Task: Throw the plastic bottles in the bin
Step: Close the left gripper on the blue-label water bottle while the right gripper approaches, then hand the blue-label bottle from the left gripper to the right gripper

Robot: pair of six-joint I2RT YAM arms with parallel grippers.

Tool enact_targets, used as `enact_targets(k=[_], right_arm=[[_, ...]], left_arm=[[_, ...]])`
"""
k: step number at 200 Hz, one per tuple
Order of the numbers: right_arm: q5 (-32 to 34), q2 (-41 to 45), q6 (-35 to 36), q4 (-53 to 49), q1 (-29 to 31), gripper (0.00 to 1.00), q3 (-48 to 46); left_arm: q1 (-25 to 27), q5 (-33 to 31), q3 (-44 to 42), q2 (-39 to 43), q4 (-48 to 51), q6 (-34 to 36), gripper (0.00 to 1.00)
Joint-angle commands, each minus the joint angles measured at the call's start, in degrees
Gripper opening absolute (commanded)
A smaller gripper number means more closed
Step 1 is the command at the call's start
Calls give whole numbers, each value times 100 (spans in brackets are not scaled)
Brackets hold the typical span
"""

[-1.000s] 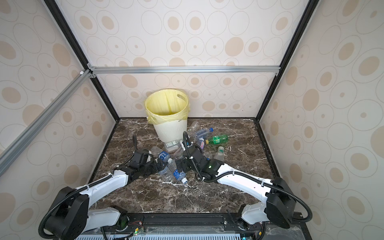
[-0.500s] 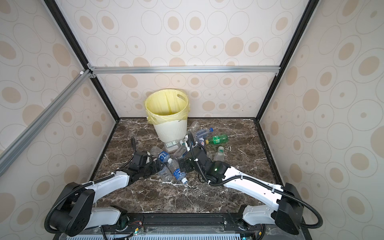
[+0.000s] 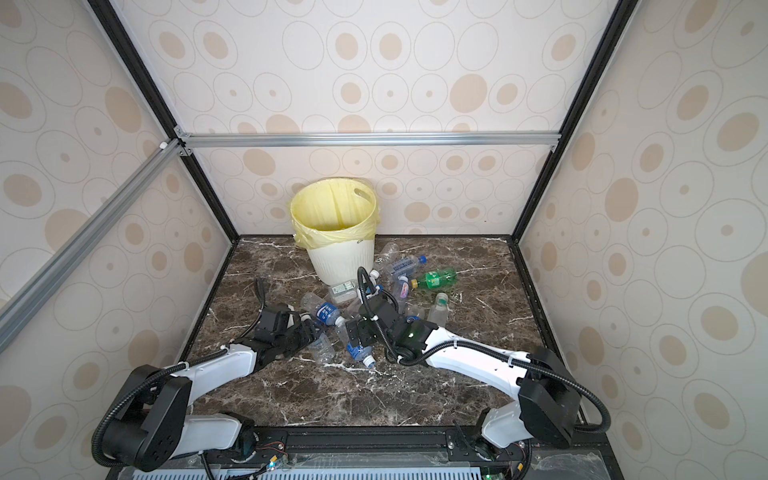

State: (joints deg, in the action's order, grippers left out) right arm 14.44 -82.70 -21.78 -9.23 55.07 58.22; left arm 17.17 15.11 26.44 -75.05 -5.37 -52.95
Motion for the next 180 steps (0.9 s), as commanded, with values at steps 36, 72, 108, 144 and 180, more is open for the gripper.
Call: enact_targets(k=[36,72,108,144,180], right_arm=[[-296,77,-105,198,65,100,97],[-335,329,-298,331,60,100,-187],[-521,283,-318,409,64,100,-172],[-869,251,-498,642,61,100,-117],[-1132,294,-629,924,65,100,-4]], left_arm=[[-232,41,-39,311,-74,56,61],[-240,191,221,510,-55,114,60],[-239,290,565,877,74,95,60],[-232,374,839,1277,188,-68,59],[-223,501,923,1604,-51,-366,59]])
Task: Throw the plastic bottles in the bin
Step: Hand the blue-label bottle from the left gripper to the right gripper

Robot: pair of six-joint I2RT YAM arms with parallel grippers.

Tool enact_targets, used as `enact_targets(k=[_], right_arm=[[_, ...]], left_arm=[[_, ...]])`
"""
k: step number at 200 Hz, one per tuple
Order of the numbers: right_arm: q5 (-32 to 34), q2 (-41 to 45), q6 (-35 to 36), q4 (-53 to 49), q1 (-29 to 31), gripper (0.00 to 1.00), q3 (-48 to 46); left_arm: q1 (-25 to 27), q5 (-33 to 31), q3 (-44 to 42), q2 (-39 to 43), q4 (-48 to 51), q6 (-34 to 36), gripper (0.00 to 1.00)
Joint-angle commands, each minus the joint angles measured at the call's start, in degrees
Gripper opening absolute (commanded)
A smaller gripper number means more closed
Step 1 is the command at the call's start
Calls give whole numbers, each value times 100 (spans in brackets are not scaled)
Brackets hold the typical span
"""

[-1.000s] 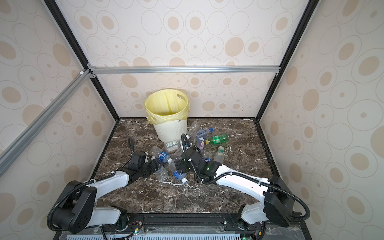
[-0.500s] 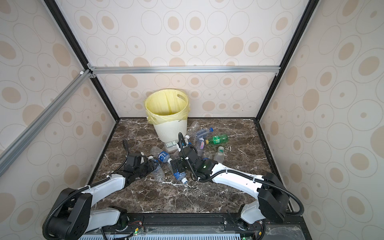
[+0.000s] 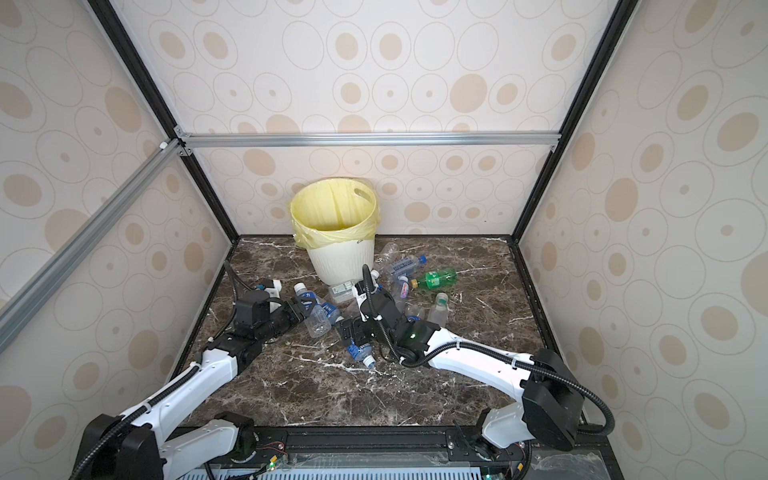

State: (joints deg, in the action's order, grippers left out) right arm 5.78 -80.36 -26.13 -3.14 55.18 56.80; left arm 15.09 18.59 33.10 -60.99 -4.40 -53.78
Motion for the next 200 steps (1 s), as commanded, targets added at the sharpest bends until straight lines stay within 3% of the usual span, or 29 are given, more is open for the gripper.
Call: enact_targets(k=[1,120,200], right_arm=[[-273,57,-197,318,54,100,143],[-498,-619,-231,610,53,100,826],[-424,-1085,92,578,37,86,1264]], left_arm=[[-20,158,262,200,-152,-291,59],[502,524,741,0,-826,-945,59],[573,606,836,-102,-1034,-1025,60]])
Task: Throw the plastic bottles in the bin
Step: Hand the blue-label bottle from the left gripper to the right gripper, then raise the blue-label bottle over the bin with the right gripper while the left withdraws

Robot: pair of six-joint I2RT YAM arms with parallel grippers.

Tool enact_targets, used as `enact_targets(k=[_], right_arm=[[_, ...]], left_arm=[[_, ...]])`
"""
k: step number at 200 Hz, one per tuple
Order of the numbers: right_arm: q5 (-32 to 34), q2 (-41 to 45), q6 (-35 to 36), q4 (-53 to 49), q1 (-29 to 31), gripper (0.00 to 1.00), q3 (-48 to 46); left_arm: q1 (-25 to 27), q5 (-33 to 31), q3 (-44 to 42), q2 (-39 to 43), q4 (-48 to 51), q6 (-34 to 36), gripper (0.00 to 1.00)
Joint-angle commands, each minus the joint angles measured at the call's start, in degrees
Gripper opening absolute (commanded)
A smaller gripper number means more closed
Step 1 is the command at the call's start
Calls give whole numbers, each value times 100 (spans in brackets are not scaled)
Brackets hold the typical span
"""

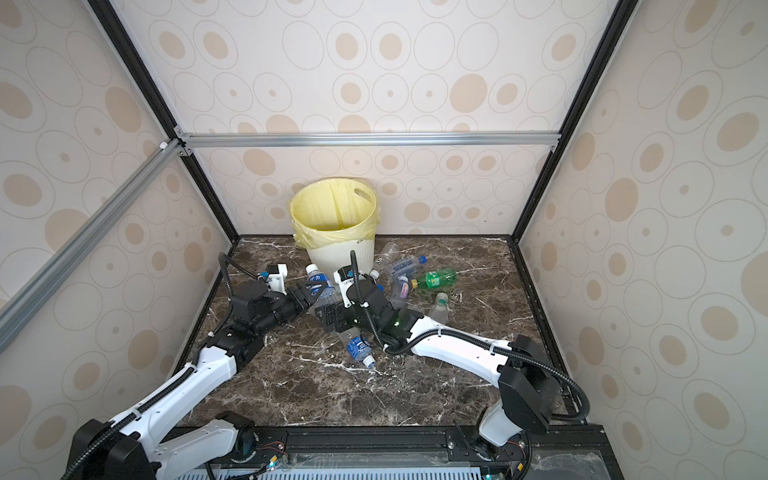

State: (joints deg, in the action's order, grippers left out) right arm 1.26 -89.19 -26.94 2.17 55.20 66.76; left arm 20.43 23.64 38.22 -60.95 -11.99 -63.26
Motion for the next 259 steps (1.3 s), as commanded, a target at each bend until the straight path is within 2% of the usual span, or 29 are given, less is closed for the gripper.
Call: enact_targets(k=[1,42,73,100,124,172,197,227,259], right_arm=[[30,-212,176,46,39,86,276],[-13,-461,314,-47,-40,70,588],[-147,-534,260,-130,-186,58,728],[-197,-496,313,-187,-246,54,717],[-111,-436,331,-367,-330,53,748],[121,-321,570,-987,-682,51,976],[299,-180,828,-1138,-807,51,1130],[794,-3,1313,-1323,-845,51,1546],[1275,290,1896,-1234,-882,51,2020]], left_arm=[[40,103,334,-113,-281,-70,60],[29,137,598,-357,-248,28,62],[5,3,1004,-477,135,283,67],[-39,-38,1057,-532,186,284,79],[-82,-144,1026,-481,301,293,99],[-109,-517,1129,-75,576,559,99],[-118,-648,1445,136,922,939,99],[-118,-505,1686,260,994,1377,99],[-85,-125,2174,-42,1221,1700,99]])
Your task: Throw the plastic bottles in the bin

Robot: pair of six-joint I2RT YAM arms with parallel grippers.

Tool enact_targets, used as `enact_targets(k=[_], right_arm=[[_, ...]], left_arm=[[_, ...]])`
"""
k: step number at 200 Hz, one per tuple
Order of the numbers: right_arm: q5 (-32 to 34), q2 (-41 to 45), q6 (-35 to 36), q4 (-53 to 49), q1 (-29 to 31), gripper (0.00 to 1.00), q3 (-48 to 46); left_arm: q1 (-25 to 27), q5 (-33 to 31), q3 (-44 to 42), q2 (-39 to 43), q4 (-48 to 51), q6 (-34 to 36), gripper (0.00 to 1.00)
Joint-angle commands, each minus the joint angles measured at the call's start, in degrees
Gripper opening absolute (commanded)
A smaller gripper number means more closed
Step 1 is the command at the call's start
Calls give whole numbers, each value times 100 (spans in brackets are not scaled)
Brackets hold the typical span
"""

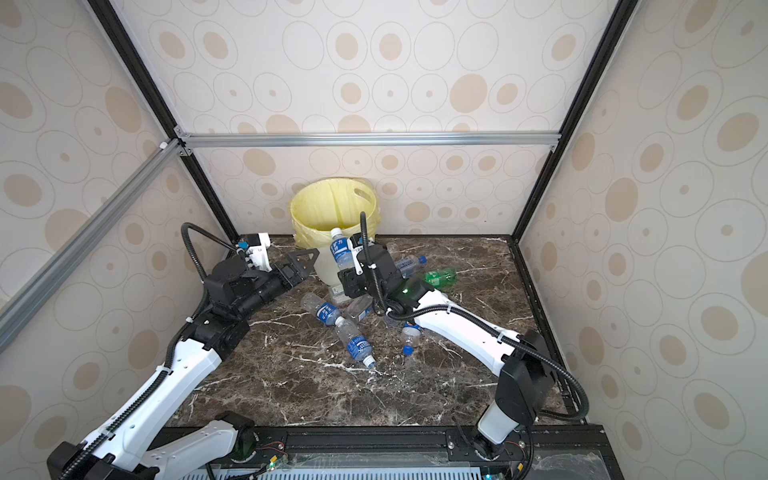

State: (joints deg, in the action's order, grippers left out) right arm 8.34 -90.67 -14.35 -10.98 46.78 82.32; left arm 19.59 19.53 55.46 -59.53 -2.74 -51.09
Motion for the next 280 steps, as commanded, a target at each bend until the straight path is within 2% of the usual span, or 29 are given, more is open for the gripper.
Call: enact_targets(k=[1,62,104,127,152,166,173,181,190,204,218,236,280], right_arm=[[587,451,654,84,-43,51,480],[1357,1367,1858,1090,-60,51,979],[1499,1444,2087,1494,-125,51,1356],[1200,780,1708,1232,-310,51,1916],[782,-795,1216,284,-590,52,3402],[646,-1876,1037,-740,-698,63,4751],[626,-2456,924,-1385,-737,73,5708],[560,-2853,862,-1811,-741,81,6445],[501,-3050,806,-1958,-748,87,6857],[458,-2955,763,-1693,-737,93,6732],[458,-2591,775,-1179,-746,98,6083],[510,-2192,802,-772,-747,100,5402],[555,-1806,910,-753,-752,100,4835]], left_arm=[[-1,292,462,-196,303,489,99],[235,329,1403,-520,797,1141,99],[269,320,1644,-507,966,1355,99],[268,212,1646,-473,1043,1411,99],[272,131,1587,-424,1082,1365,99],[266,104,1560,-386,1141,1356,99],[273,81,1555,-361,1192,1376,99],[272,45,1538,-320,1263,1413,99],[265,-15,1499,-268,1338,1451,99],[269,-144,1389,-164,1449,1514,99],[269,-217,1280,-84,1487,1567,99],[271,-273,1164,-20,1505,1594,99],[267,-274,968,-62,1527,1550,99]])
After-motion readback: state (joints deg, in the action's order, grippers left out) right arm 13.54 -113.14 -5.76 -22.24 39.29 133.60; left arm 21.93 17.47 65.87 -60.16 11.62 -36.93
